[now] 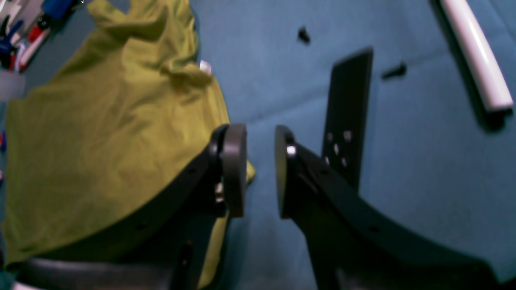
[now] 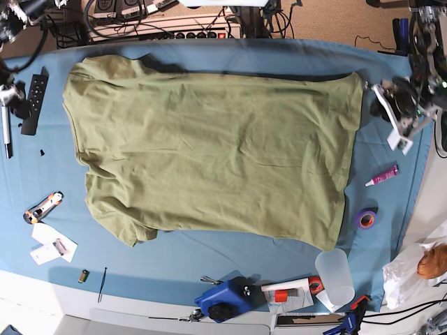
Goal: Layout the t-shirt on the table in an organized manner, then fold the t-shirt properly
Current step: 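Release the hem and move both grippers to the shoulder corners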
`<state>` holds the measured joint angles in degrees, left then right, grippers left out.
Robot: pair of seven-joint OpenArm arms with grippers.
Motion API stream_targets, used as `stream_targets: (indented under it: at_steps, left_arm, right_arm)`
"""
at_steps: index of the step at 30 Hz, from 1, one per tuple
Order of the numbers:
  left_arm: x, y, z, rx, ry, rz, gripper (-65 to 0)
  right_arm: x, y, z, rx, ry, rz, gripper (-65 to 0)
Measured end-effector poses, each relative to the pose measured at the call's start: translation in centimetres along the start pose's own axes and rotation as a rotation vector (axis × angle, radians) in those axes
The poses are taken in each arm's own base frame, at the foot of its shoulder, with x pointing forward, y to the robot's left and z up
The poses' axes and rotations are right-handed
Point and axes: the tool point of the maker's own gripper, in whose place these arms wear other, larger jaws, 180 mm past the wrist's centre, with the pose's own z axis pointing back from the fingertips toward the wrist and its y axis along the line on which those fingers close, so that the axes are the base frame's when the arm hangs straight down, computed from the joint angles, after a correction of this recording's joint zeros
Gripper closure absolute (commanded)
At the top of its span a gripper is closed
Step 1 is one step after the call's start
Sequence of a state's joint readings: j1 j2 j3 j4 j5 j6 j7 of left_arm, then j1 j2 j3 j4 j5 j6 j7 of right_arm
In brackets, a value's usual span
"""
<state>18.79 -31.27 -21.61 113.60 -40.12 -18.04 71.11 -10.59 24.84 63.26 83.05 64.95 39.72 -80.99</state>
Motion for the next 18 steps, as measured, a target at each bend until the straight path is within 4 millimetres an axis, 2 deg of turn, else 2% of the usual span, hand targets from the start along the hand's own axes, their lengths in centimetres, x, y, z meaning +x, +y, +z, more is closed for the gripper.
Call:
stream_targets:
  at_steps: [4, 7, 10, 15, 18]
  left_arm:
    - [-1.0, -2.9, 0.5, -0.033, -0.010, -0.007, -19.1]
    - [-2.3, -3.8, 0.8, -0.035, 0.013, -0.014, -19.2]
    - [-3.4, -3.2, 0.9, 0.012, 0.045, -0.031, -19.2]
    - [-3.7, -2.0, 1.3, 0.057, 0.051, -0.022, -19.2]
    - [-3.6, -0.5, 2.0, 0.101, 0.038, 0.001, -19.2]
  right_arm:
    - [-2.4, -0.7, 1.4, -0.008, 0.055, -0.016, -13.1]
    - [-4.3, -0.7, 2.2, -0.002, 0.090, -0.043, -13.2]
    - [-4.9, 0.2, 2.5, 0.052, 0.061, -0.083, -14.0]
    - [-5.6, 0.9, 2.9, 0.089, 0.045, -0.118, -25.2]
    - [-6.0, 1.0, 2.8, 0.091, 0.049, -0.127, -25.6]
